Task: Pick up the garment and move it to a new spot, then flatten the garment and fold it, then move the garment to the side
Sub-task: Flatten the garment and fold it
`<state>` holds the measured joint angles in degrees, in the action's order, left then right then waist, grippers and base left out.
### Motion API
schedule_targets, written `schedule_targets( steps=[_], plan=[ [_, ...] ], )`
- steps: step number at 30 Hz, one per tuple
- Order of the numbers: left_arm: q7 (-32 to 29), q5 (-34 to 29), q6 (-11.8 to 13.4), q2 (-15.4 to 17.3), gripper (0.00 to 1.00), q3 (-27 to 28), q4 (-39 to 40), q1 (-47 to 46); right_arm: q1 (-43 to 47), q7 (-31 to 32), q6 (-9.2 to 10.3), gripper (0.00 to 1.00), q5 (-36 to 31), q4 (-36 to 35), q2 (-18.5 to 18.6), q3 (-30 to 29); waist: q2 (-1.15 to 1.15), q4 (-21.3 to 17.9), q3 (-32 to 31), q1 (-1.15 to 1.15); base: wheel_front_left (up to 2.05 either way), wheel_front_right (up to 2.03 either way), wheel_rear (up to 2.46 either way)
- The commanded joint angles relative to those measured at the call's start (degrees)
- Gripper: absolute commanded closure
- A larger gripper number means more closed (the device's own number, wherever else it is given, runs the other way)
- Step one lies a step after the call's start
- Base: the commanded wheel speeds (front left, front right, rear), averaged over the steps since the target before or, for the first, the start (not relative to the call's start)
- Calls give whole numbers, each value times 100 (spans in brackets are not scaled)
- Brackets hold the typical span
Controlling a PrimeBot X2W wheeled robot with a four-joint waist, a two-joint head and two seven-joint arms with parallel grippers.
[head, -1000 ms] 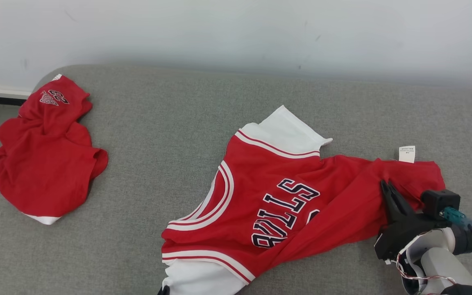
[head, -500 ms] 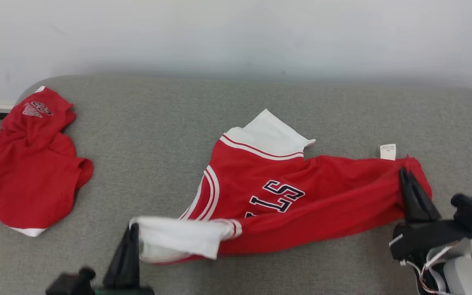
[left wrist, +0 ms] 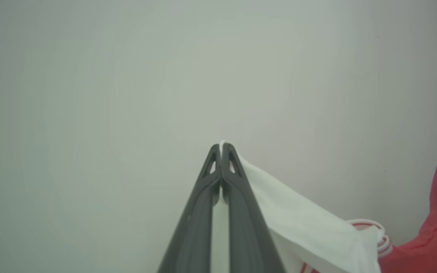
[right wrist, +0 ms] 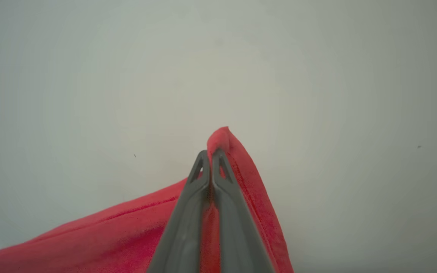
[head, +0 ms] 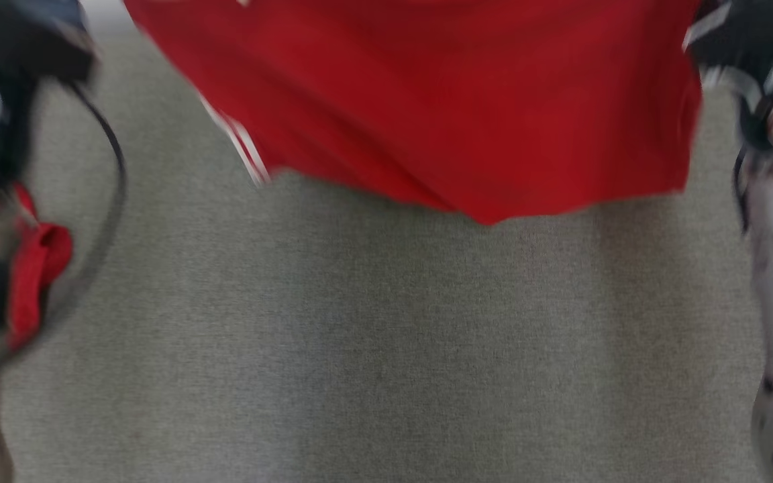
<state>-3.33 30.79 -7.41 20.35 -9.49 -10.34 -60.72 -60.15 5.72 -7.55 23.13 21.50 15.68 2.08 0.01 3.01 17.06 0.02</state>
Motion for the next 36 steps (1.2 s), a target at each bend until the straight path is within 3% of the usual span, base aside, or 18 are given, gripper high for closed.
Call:
schedule_targets(
  steps=[1,6,10,18,26,36],
  plan=[
    [4,20,-4,13,100,12,-57,-245,-194,22,14,100,14,67,12,-41,-1,-303,851,-2,0,0,0],
    [58,95,1,185,100,-11,-1053,-2394,-2221,133,14,100,1,914,-172,-309,-1,-386,1495,-2,0,0,0],
    [247,-35,0,209,100,-353,-1796,-3682,-3453,94,14,100,-110,1634,-293,-637,-1,-396,1832,-2,0,0,0],
    [775,10,1,100,100,-766,-2871,-5147,-4927,-134,14,100,-674,2682,-421,-805,-1,-360,2255,-2,0,0,0],
    [1146,245,1,29,100,-1230,-3408,-5511,-5287,-406,14,100,-904,3277,-431,-785,-1,-286,2404,-2,0,0,0],
    [1517,648,0,167,100,-1557,-3325,-4838,-4559,-793,14,100,-605,3471,-436,-684,-1,-379,1978,-2,0,0,0]
  ],
)
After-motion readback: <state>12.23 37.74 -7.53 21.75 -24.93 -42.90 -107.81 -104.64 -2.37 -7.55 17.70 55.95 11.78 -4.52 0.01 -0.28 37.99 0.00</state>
